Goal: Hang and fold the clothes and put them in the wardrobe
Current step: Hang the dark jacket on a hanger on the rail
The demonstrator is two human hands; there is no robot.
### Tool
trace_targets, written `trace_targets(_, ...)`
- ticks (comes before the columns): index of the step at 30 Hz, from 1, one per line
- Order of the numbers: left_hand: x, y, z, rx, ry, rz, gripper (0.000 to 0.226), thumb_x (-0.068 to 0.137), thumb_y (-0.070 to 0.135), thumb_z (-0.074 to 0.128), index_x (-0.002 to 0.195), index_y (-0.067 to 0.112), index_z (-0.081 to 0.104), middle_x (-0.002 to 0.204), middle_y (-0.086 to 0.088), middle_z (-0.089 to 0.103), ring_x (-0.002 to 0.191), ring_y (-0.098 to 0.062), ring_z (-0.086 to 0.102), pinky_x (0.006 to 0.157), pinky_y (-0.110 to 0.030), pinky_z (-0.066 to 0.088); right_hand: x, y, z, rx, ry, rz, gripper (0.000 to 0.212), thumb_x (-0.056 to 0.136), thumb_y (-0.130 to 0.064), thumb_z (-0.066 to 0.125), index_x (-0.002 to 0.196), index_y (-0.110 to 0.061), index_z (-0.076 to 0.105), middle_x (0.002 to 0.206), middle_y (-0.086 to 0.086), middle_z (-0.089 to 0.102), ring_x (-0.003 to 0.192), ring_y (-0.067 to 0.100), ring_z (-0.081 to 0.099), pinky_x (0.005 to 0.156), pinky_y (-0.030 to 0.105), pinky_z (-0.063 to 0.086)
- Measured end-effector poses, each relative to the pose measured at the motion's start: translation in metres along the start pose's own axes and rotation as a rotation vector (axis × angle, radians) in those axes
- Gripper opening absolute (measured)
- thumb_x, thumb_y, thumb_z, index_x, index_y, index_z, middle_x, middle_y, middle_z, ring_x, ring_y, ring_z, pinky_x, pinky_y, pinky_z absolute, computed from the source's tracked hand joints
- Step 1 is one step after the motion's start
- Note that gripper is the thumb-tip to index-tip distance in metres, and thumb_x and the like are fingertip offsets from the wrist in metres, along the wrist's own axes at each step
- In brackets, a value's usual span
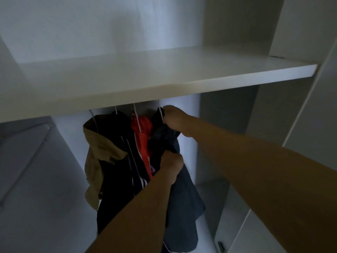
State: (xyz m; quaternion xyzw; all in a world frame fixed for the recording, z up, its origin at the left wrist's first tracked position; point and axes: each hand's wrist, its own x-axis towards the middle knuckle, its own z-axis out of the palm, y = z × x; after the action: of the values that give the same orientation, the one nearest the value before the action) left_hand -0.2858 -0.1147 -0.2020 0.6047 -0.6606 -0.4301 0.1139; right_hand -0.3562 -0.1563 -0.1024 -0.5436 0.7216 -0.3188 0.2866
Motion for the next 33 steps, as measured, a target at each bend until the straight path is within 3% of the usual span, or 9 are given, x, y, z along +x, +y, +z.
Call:
trace_targets(1, -0.002, 0.000, -0.002, 0.164, 0.018, 0.055, 0.018, 0.099, 0.004, 0.041, 0.106, -0.004, 0.056, 0.111, -0.021, 0.059, 0.110, -0.025, 0.058, 0.086, -0.025, 0.046, -0.003, 0.008, 0.001, -0.018, -0.001, -0.005, 0.021, 0.094, 0.002, 0.038, 0.090, -0.005, 0.057, 0.088, 0.012, 0.056, 0.077, 0.022, 0.054, 0.061, 0.023, 0.043)
trace_targets(2, -0.001, -0.002, -0.003, 0.026, 0.039, 0.107, 0.022, 0.098, 0.004, 0.042, 0.111, -0.007, 0.056, 0.116, -0.020, 0.060, 0.116, -0.030, 0.056, 0.083, -0.028, 0.046, -0.002, 0.020, 0.000, -0.019, 0.027, 0.012, 0.028, 0.095, -0.001, 0.039, 0.118, 0.000, 0.055, 0.108, 0.016, 0.058, 0.093, 0.027, 0.058, 0.072, 0.027, 0.046)
trace_targets(3, -0.001, 0.002, -0.005, -0.168, 0.035, 0.003, 0.024, 0.098, 0.005, 0.043, 0.115, -0.003, 0.057, 0.113, -0.017, 0.061, 0.114, -0.030, 0.056, 0.075, -0.027, 0.046, -0.005, 0.034, -0.002, -0.024, 0.038, 0.062, 0.042, 0.097, -0.006, 0.040, 0.139, 0.000, 0.041, 0.122, 0.015, 0.054, 0.103, 0.027, 0.056, 0.077, 0.027, 0.045)
trace_targets(4, -0.003, 0.003, -0.006, -0.040, 0.064, 0.080, 0.020, 0.097, 0.005, 0.043, 0.112, 0.002, 0.056, 0.102, -0.013, 0.061, 0.108, -0.028, 0.056, 0.068, -0.026, 0.043, -0.011, 0.044, -0.003, -0.021, 0.050, 0.100, 0.050, 0.097, -0.010, 0.040, 0.146, -0.003, 0.031, 0.122, 0.011, 0.051, 0.101, 0.023, 0.054, 0.076, 0.024, 0.042)
trace_targets(7, -0.011, 0.010, -0.011, 0.074, 0.017, 0.073, 0.011, 0.098, 0.011, 0.043, 0.090, 0.006, 0.049, 0.090, -0.010, 0.058, 0.109, -0.031, 0.056, 0.085, -0.033, 0.050, -0.032, 0.056, -0.013, -0.077, 0.097, 0.127, 0.047, 0.096, -0.013, 0.041, 0.142, -0.003, 0.035, 0.104, 0.004, 0.049, 0.080, 0.015, 0.048, 0.065, 0.021, 0.037)
trace_targets(10, -0.032, 0.017, -0.019, 0.053, 0.082, 0.069, 0.023, 0.096, 0.017, 0.046, 0.108, 0.005, 0.062, 0.121, -0.018, 0.063, 0.115, -0.034, 0.059, 0.089, -0.037, 0.049, -0.066, 0.056, -0.023, -0.174, 0.090, 0.124, 0.055, 0.094, -0.012, 0.043, 0.148, -0.010, 0.030, 0.141, 0.012, 0.043, 0.112, 0.024, 0.052, 0.083, 0.024, 0.041)
trace_targets(13, -0.068, 0.022, -0.027, 0.217, 0.223, 0.167, 0.024, 0.094, 0.017, 0.049, 0.108, 0.001, 0.061, 0.112, -0.015, 0.065, 0.102, -0.030, 0.063, 0.075, -0.032, 0.046, -0.111, 0.045, -0.037, -0.187, 0.074, 0.126, 0.056, 0.095, -0.011, 0.042, 0.148, -0.010, 0.028, 0.150, 0.012, 0.035, 0.124, 0.027, 0.047, 0.096, 0.031, 0.042)
trace_targets(22, -0.229, 0.007, -0.060, 0.706, 0.313, 0.783, 0.039, 0.101, 0.026, 0.041, 0.135, 0.007, 0.045, 0.134, -0.012, 0.049, 0.117, -0.027, 0.049, 0.096, -0.040, 0.045, -0.319, 0.019, -0.081, -0.324, 0.151, 0.099, 0.059, 0.092, -0.008, 0.052, 0.147, -0.005, 0.032, 0.150, 0.016, 0.034, 0.136, 0.032, 0.036, 0.109, 0.033, 0.032)
trace_targets(33, -0.328, 0.034, -0.048, 0.627, 0.294, 1.085, 0.040, 0.101, 0.027, 0.043, 0.135, 0.006, 0.046, 0.132, -0.012, 0.052, 0.116, -0.028, 0.050, 0.095, -0.039, 0.045, -0.476, -0.009, -0.117, -0.432, 0.414, 0.163, 0.059, 0.094, -0.013, 0.049, 0.150, -0.015, 0.029, 0.155, 0.005, 0.028, 0.137, 0.028, 0.035, 0.110, 0.035, 0.031)
